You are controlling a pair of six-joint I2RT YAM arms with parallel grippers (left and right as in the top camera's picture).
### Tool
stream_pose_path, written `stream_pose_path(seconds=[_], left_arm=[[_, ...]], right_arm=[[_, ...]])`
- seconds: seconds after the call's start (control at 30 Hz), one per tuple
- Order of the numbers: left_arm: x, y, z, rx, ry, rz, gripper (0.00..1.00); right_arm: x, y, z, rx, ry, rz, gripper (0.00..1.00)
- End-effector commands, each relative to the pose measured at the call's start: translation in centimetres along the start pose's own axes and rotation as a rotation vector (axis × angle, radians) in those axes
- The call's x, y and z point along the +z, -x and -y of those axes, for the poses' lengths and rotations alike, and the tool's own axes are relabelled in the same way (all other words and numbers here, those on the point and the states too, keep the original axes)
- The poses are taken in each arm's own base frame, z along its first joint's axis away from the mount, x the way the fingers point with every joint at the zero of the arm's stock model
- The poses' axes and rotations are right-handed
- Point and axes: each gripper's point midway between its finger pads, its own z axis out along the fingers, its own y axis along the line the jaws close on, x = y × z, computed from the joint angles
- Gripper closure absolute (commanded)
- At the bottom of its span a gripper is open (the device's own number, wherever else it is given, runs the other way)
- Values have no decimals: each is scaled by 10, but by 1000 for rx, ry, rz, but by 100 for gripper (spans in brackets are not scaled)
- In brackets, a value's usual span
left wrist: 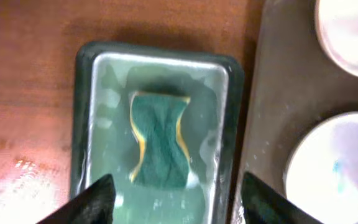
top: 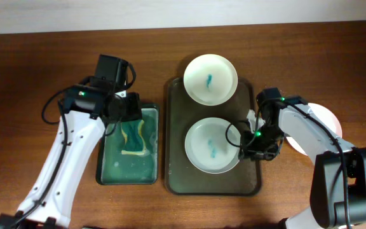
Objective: Clean dirty plates on tray and stack at the side
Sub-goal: 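Grasp the rim of the lower tray plate with the right gripper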
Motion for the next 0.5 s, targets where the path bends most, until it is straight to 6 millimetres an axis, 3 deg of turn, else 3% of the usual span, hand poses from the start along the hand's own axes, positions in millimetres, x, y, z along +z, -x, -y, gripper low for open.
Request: stream_pose_path(seconds=[0.0, 0.03, 0.1, 0.17, 0.2, 0.23, 0.27, 0.3, 0.37, 0.47], left_arm=[[47, -33, -9, 41, 40, -112, 36], [51, -37, -10, 42, 45, -129, 39], [52, -34, -9, 42, 42, -115, 36], [52, -34, -9, 41, 41, -113, 34], [52, -34, -9, 41, 41, -113, 34], [52, -33, -9, 41, 39, -112, 33], [52, -33, -8, 41, 34, -109, 32], [52, -32, -4, 39, 14, -106, 28], [52, -30, -3, 39, 9, -100, 25], [52, -30, -3, 39, 9, -100, 12]], right_arm=[[13, -13, -3, 55, 11, -23, 57], [28, -8, -2, 71, 15, 13, 58], [37, 9, -3, 44, 37, 93, 65], [36, 13, -3, 38, 35, 110, 78], [35, 19, 7, 27, -24, 138, 87], [28, 31, 31, 23, -169, 197, 91], [20, 44, 40, -46, -244, 244, 93], [5, 70, 34, -207, -276, 322, 96], [-10, 97, 24, -377, -298, 415, 96], [-22, 121, 16, -618, -357, 493, 96]])
